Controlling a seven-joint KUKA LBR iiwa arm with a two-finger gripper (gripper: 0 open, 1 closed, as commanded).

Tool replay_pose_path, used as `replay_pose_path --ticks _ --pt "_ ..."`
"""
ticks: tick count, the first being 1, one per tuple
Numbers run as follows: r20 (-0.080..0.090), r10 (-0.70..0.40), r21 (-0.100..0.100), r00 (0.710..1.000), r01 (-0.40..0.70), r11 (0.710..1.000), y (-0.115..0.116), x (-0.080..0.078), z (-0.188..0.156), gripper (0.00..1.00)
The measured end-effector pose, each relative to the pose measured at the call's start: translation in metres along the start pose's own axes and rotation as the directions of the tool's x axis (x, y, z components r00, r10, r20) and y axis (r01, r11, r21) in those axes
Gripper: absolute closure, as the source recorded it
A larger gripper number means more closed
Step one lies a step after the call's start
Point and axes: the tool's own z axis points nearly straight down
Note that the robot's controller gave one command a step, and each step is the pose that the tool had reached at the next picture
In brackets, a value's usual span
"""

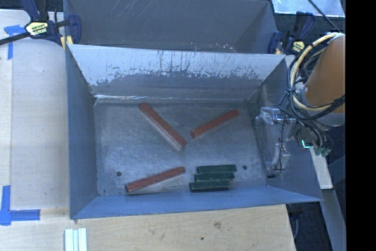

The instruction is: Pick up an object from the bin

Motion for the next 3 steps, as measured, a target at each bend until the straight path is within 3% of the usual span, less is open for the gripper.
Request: replay_pose_path --ticks 1,2,3 --pt "0.008 -0.003 0.001 1.000 0.003 1.000 0.001 -0.002 -0.004 0.00" --pt "0.011 -0.098 0.003 0.995 0.098 0.995 0.044 -0.003 0.056 0.00" --pt "0.007 -0.010 0.000 1.000 0.010 1.000 0.085 -0.011 0.053 0.00"
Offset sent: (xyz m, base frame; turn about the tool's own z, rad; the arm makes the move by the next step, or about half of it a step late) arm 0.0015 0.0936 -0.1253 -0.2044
